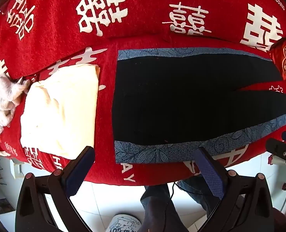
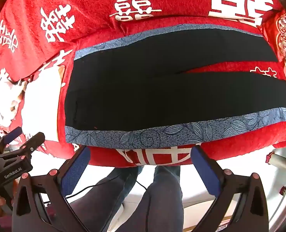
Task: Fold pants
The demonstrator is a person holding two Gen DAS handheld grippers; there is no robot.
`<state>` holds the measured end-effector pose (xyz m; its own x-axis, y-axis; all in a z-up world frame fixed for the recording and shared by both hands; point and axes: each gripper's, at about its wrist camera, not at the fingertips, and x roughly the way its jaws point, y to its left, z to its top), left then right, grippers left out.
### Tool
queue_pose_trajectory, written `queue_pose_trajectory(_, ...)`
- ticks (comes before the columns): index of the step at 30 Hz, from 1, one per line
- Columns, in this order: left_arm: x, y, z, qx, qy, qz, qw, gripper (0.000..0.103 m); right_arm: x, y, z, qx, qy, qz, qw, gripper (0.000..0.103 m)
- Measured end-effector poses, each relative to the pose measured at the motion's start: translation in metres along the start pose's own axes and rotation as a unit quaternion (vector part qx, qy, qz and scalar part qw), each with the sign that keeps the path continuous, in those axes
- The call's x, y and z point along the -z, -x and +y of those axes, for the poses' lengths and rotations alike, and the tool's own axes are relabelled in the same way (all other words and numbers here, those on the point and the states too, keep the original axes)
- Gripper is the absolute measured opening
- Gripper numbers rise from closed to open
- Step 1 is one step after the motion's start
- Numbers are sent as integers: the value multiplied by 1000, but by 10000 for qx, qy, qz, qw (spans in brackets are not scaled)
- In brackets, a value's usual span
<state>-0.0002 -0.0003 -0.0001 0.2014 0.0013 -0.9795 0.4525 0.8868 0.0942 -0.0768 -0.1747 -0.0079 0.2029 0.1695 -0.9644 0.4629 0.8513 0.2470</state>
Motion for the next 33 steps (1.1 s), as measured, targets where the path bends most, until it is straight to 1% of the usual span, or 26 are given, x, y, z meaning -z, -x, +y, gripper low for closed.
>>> queue_pose_trajectory(15, 1, 3, 0, -4, -6, 22, 10000, 103, 3, 0, -4, -25, -15, 17, 10000, 103)
queue_pose_trajectory(33, -5, 8, -12, -161, -17, -27, 9999, 103, 0, 6, -17, -68, -33, -94, 9999, 103)
